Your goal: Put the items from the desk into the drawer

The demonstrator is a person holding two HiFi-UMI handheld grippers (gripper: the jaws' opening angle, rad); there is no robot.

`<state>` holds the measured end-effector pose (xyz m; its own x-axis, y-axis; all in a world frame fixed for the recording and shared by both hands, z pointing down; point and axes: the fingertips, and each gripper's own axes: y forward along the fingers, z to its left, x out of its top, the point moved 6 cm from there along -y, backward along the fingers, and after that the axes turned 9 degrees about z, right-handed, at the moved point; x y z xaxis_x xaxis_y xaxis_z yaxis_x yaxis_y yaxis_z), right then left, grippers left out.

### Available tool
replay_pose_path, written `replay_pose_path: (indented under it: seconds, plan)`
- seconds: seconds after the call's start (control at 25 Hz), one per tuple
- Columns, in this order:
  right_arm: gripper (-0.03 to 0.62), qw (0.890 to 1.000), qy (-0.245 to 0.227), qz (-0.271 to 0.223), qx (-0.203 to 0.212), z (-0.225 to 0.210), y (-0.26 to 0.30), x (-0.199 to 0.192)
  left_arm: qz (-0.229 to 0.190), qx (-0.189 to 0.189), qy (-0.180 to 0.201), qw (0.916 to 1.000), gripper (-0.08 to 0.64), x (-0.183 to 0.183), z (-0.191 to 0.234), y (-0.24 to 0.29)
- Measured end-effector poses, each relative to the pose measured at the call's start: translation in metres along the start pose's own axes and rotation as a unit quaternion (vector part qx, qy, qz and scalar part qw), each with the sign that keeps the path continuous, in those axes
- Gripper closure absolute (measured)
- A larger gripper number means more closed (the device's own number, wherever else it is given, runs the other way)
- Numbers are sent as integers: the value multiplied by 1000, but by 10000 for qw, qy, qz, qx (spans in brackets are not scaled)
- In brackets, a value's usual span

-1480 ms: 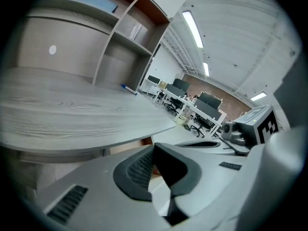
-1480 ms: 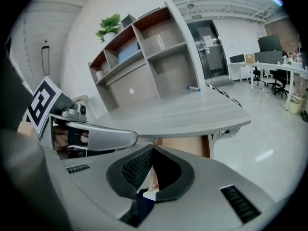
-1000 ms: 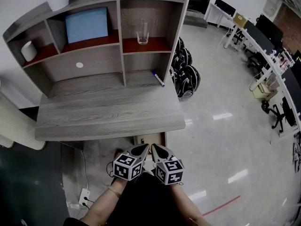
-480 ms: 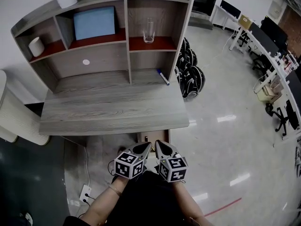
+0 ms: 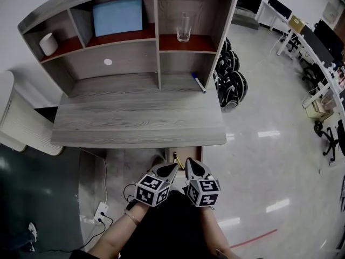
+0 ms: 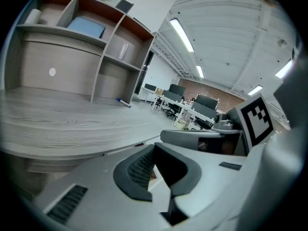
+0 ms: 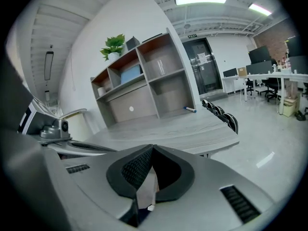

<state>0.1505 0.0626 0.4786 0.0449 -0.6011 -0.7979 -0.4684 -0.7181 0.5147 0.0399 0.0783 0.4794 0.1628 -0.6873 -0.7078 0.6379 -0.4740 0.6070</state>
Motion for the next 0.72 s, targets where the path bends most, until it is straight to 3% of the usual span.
replay_pose_path:
  seconds: [0.2,0.48,0.72]
  plan:
    - [586,9993,351,-40,-83,-17,6,4,89,-55,55,9999,534,13,8,12]
    - [588,9987,362,86,-359,-49,15,14,240,-167,158,9994,534,37,18,43]
    - [588,9987,188,-68,-465,-74,42,54,163,-217,190,9994,534,69,36,66]
